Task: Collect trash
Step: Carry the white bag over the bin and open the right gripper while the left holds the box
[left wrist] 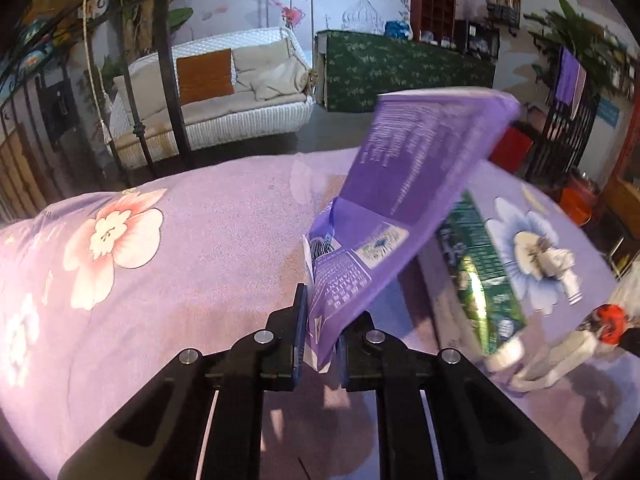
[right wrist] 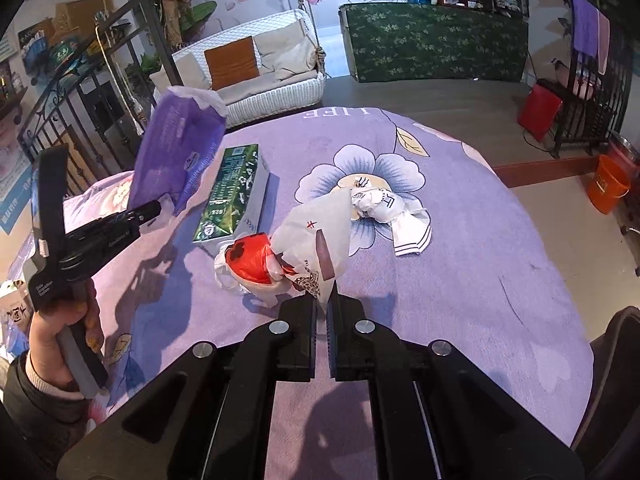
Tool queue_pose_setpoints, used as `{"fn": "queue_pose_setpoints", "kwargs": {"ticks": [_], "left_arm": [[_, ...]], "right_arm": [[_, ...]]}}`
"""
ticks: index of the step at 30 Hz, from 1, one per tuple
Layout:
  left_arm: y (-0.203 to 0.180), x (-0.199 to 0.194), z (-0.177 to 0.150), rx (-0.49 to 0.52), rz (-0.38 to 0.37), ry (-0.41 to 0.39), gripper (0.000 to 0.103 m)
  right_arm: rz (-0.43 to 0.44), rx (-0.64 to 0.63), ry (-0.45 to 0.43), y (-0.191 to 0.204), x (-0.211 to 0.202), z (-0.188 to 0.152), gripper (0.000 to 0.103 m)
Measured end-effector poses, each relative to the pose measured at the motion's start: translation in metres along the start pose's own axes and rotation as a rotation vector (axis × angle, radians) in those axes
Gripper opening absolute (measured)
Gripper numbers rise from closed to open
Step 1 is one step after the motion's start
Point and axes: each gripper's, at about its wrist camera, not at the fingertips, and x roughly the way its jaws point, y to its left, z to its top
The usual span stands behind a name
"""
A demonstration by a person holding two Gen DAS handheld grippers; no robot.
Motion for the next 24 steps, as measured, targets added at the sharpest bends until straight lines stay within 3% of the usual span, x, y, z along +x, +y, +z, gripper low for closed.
{"fn": "queue_pose_setpoints", "kwargs": {"ticks": [8,24], "left_arm": [[-0.006,-0.065,-0.02,-0.073,-0.075,-0.081,0.012],[-0.042,-0.117,-0.062,-0.062,-0.224,-0.091,0.012]], "right_arm": [[0.011,0.008,-0.023,0.001,-0.03,-0.018,0.005],[-0.002,0.073,-0.048,-0.019,-0.082,-0.057,0.005]]}}
